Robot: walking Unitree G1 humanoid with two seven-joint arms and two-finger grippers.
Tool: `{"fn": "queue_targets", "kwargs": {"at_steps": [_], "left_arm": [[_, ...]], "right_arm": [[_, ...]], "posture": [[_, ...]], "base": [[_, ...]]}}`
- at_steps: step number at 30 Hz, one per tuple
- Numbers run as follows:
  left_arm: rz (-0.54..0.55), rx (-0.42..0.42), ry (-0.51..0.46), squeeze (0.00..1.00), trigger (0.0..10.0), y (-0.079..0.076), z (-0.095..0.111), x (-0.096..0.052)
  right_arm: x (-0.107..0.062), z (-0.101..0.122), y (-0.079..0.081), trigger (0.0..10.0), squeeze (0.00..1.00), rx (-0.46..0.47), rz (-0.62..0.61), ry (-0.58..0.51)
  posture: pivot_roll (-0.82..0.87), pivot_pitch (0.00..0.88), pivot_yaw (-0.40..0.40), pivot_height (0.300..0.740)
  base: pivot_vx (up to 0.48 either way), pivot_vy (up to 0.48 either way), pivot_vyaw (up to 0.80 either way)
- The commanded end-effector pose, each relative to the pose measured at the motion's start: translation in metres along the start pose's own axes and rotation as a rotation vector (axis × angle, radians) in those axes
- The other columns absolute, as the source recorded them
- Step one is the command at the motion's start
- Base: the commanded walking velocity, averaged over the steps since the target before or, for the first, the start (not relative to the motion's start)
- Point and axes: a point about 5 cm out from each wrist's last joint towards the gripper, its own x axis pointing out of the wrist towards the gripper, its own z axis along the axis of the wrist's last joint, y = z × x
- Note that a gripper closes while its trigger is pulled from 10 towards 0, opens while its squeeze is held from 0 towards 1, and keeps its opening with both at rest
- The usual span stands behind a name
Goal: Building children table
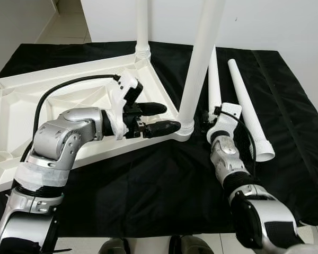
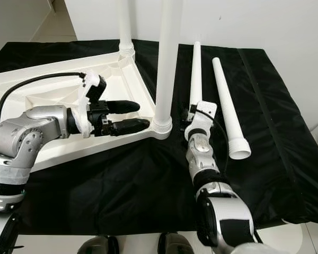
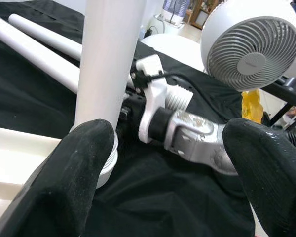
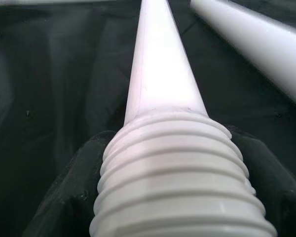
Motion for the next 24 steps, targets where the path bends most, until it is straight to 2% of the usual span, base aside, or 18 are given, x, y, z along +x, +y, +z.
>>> {"fn": "queue_targets", "kwargs": {"at_steps": [1, 4, 6, 7, 8, 9, 13, 14, 15, 16, 17, 24], "left_arm": [[-0.037, 0.000, -0.010, 0.00, 10.0, -0.002, 0.004, 0.001], [-0.126, -0.018, 0.022, 0.00, 10.0, -0.008, -0.007, 0.011], [-0.126, -0.018, 0.022, 0.00, 10.0, -0.008, -0.007, 0.011], [-0.141, -0.021, 0.047, 0.00, 10.0, -0.008, -0.013, 0.015], [-0.141, -0.021, 0.047, 0.00, 10.0, -0.008, -0.013, 0.015], [-0.131, -0.010, 0.102, 0.00, 10.0, -0.004, -0.024, 0.020], [-0.097, 0.001, 0.140, 0.00, 10.0, 0.002, -0.029, 0.022], [0.060, 0.049, 0.253, 0.00, 10.0, 0.020, -0.045, 0.022], [0.125, 0.079, 0.295, 0.00, 10.0, 0.027, -0.051, 0.021], [0.125, 0.079, 0.295, 0.00, 10.0, 0.027, -0.051, 0.021], [0.171, 0.092, 0.324, 0.00, 10.0, 0.032, -0.056, 0.019], [0.218, 0.101, 0.366, 0.00, 10.0, 0.037, -0.063, 0.011]], "right_arm": [[0.000, 0.005, 0.003, 10.0, 0.00, 0.000, 0.003, -0.038], [-0.010, 0.030, 0.005, 10.0, 0.00, 0.041, 0.006, -0.241], [-0.010, 0.030, 0.005, 10.0, 0.00, 0.041, 0.006, -0.241], [-0.015, 0.040, 0.005, 10.0, 0.00, 0.055, 0.005, -0.310], [-0.015, 0.040, 0.005, 10.0, 0.00, 0.055, 0.005, -0.310], [-0.024, 0.055, 0.004, 10.0, 0.00, 0.055, 0.008, -0.396], [-0.029, 0.061, 0.003, 10.0, 0.00, 0.051, 0.006, -0.434], [-0.041, 0.063, -0.003, 10.0, 0.00, 0.037, -0.005, -0.450], [-0.045, 0.062, -0.005, 10.0, 0.00, 0.034, -0.010, -0.452], [-0.045, 0.062, -0.005, 10.0, 0.00, 0.034, -0.010, -0.452], [-0.050, 0.062, -0.008, 10.0, 0.00, 0.031, -0.016, -0.451], [-0.057, 0.058, -0.015, 10.0, 0.00, 0.026, -0.034, -0.440]], "posture": [[0.02, 0.086, 0.000, 0.740], [0.01, 0.077, 0.005, 0.740], [0.01, 0.077, 0.005, 0.740], [0.01, 0.074, 0.014, 0.740], [0.01, 0.074, 0.014, 0.740], [0.00, 0.074, 0.019, 0.740], [0.00, 0.072, 0.028, 0.740], [-0.01, 0.069, 0.035, 0.740], [-0.01, 0.066, 0.035, 0.740], [-0.01, 0.066, 0.035, 0.740], [-0.01, 0.066, 0.036, 0.740], [-0.01, 0.059, 0.032, 0.740]], "base": [[0.000, 0.000, 0.00], [0.000, 0.000, 0.00], [0.000, 0.000, 0.00], [0.000, 0.000, 0.00], [0.000, 0.000, 0.00], [0.000, 0.000, 0.00], [0.000, 0.000, 0.00], [0.000, 0.000, 0.00], [0.000, 0.000, 0.00], [0.000, 0.000, 0.00], [0.000, 0.000, 0.00], [0.000, 0.000, 0.00]]}}
